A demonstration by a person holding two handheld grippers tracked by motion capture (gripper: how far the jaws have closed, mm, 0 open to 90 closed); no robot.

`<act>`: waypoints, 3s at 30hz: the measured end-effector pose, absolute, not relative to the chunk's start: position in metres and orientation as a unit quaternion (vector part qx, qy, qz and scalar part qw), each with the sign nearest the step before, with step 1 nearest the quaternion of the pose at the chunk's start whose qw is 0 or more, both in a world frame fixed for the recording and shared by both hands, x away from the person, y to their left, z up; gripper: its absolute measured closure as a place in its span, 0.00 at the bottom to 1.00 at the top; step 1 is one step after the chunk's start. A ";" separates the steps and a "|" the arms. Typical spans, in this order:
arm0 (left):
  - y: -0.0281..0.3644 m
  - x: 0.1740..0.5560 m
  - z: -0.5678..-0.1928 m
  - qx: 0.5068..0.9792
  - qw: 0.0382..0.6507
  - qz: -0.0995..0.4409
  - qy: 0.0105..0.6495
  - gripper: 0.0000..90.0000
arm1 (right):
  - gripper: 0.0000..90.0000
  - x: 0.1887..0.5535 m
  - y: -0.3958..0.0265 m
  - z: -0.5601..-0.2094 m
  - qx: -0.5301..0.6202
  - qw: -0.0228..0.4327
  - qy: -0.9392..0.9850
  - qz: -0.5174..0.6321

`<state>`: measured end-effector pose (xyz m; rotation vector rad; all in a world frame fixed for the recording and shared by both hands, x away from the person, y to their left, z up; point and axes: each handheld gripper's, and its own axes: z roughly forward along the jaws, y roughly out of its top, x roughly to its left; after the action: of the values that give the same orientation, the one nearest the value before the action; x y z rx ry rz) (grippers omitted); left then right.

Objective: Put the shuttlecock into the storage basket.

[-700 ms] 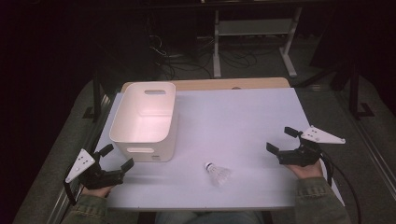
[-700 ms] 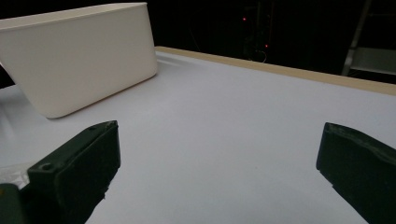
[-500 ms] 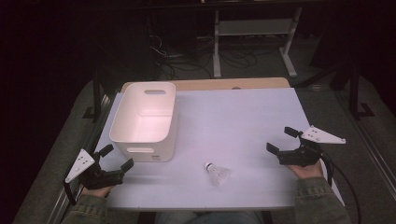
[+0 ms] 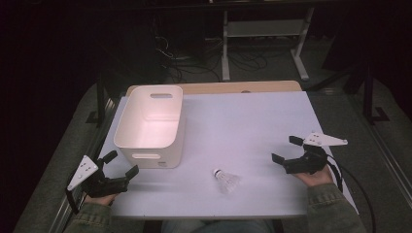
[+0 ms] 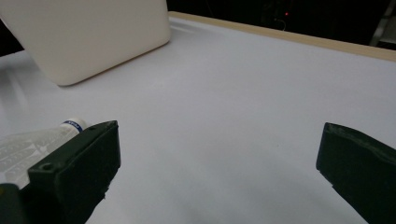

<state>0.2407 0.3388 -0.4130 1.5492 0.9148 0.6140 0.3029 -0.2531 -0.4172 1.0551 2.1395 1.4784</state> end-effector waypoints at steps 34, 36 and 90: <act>0.338 0.239 -0.412 0.665 0.578 0.266 0.392 0.00 | 0.00 0.324 -0.194 -0.378 0.272 0.121 0.838 0.457; 0.338 0.239 -0.412 0.664 0.579 0.265 0.392 0.00 | 0.00 0.325 -0.190 -0.379 0.267 0.115 0.843 0.452; 0.338 0.237 -0.411 0.666 0.578 0.266 0.389 0.00 | 0.35 0.341 -0.130 -0.404 0.175 0.002 0.921 0.347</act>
<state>0.2374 0.3383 -0.4114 1.5592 0.9099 0.6211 0.3411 -0.1299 -0.4044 0.5489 2.8904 1.0878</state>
